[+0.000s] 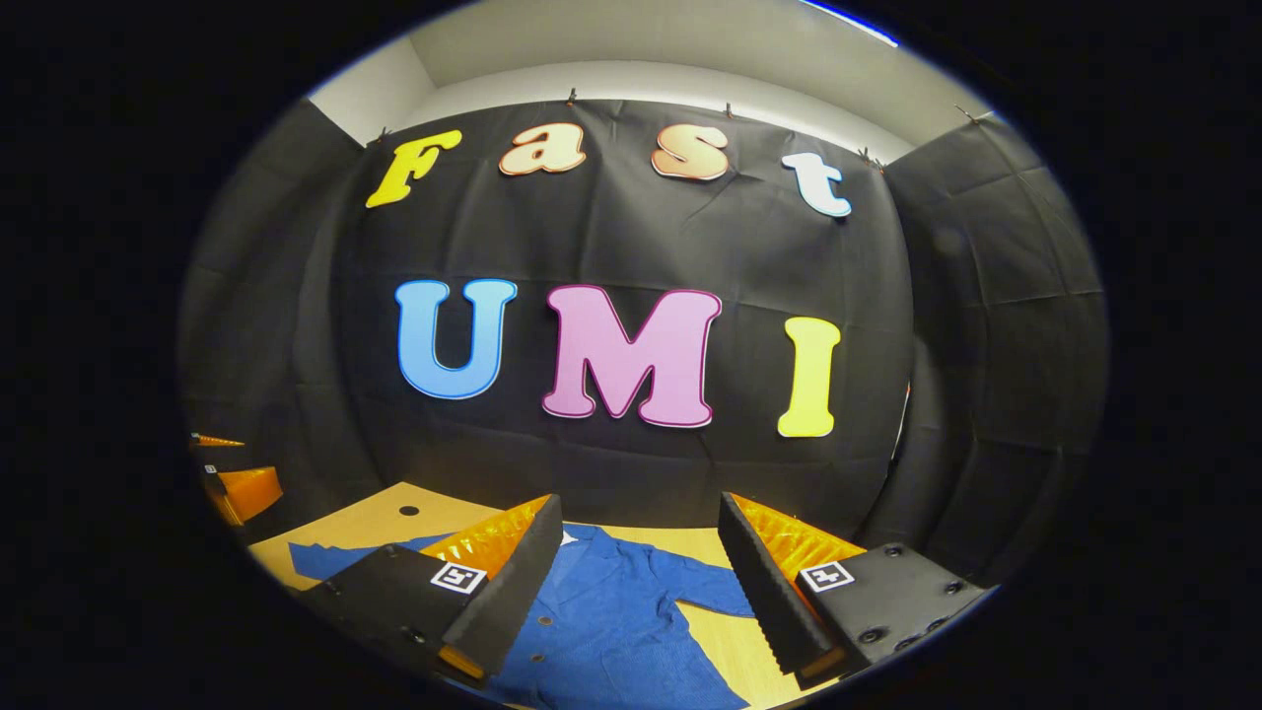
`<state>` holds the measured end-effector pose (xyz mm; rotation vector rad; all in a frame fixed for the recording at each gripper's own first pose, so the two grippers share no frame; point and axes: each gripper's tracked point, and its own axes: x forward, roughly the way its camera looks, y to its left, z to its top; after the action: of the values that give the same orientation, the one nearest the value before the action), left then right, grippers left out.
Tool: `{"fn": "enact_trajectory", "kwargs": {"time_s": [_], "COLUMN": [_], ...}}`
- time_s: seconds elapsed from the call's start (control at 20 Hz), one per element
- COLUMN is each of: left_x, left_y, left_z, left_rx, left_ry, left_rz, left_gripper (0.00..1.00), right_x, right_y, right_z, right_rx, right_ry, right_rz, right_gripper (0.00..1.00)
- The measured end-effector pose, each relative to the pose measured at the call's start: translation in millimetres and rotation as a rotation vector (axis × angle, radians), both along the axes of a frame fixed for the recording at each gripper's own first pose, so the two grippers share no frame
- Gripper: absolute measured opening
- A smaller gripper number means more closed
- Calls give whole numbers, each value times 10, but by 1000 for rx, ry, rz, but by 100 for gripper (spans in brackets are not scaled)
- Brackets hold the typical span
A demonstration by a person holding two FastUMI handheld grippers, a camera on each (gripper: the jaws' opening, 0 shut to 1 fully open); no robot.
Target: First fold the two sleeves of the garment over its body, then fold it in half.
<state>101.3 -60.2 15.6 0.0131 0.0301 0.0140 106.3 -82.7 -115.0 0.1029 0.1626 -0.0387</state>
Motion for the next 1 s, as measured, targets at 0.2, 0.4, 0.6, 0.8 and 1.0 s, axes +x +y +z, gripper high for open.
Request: {"fn": "enact_trajectory", "kwargs": {"time_s": [0.2,0.4,0.6,0.8,1.0], "left_x": [60,147,297,457,586], "left_y": [-150,-367,-493,-747,-1116], "left_z": [28,62,-53,-135,-249], "left_rx": [14,43,54,97,63], "left_ry": [0,-6,43,95,154], "left_rz": [-19,-50,-24,-21,-57], "left_gripper": [76,76,76,76,76], "right_x": [239,461,546,434,245], "right_y": [-260,-853,-1678,-2397,-2880], "right_z": [-352,-993,-1897,-3015,-3943], "right_rx": [31,69,129,103,121], "right_ry": [69,204,403,648,877], "right_rz": [-28,-121,-245,-328,-402], "right_gripper": [99,100,99,100,100]}}
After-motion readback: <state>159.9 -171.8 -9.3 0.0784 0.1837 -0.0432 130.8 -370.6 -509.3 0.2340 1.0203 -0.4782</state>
